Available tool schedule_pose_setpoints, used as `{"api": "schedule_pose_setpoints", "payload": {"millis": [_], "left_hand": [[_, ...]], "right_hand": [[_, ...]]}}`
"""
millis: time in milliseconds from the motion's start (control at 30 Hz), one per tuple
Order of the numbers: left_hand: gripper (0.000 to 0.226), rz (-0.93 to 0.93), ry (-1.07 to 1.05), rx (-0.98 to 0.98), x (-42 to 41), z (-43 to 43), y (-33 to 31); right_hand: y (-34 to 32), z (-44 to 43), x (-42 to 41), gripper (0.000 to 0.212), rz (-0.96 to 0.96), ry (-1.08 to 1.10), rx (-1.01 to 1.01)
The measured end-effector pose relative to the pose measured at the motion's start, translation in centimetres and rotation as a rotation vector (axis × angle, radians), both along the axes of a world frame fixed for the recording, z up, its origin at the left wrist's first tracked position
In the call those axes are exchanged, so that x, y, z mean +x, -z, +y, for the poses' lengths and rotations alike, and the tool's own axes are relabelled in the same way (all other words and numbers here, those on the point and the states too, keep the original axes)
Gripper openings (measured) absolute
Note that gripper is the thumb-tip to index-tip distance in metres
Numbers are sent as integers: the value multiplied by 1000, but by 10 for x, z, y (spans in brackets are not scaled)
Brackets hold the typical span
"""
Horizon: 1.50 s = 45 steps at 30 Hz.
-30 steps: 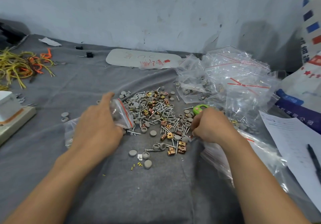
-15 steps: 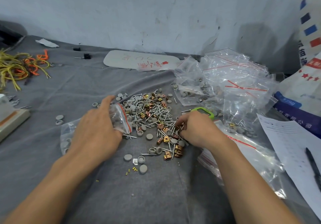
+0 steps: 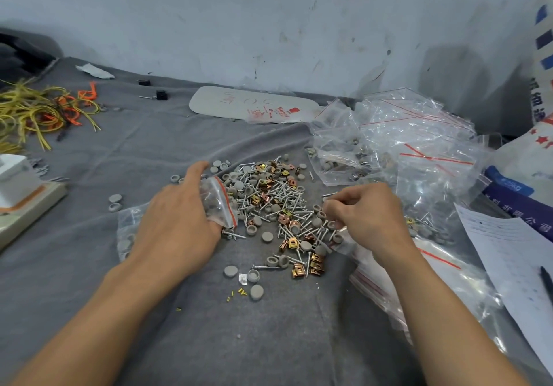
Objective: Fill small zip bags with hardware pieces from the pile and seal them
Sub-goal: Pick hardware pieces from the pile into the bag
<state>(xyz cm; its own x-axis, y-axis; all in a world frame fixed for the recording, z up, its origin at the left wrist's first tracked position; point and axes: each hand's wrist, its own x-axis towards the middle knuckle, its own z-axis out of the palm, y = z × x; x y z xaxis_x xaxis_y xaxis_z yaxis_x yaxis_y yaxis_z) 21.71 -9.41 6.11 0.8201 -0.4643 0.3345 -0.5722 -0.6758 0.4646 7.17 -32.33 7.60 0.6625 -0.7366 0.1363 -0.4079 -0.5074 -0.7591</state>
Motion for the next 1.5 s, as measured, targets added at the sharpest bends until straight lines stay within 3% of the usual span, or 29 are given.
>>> {"api": "schedule_pose_setpoints", "payload": {"millis": [133, 367, 467, 600, 733, 933, 1167, 1300, 1500], "left_hand": [[85, -33, 15, -7, -4, -3, -2], [95, 75, 175, -55, -12, -5, -7], [99, 170, 242, -93, -12, -4, -11], [101, 195, 199, -177, -12, 1, -13], [97, 212, 164, -205, -5, 3, -12], [98, 214, 152, -220, 0, 2, -9], [99, 245, 156, -227, 1, 4, -9], [98, 262, 169, -220, 1, 4, -10], [102, 243, 144, -213, 0, 4, -10]], "right_hand": [[-9, 34, 8, 15, -145, -199, 161], [-8, 93, 46, 6, -189, -397, 16], [-6, 100, 54, 14, -132, -492, 22], [-11, 52, 45, 15, -81, -169, -114], [-7, -8, 25, 26, 243, 72, -240], [11, -25, 38, 23, 465, 74, -557], [7, -36, 38, 13, 663, -3, -641], [6, -34, 35, 14, 695, -37, -649], [8, -26, 35, 16, 594, -80, -559]]}}
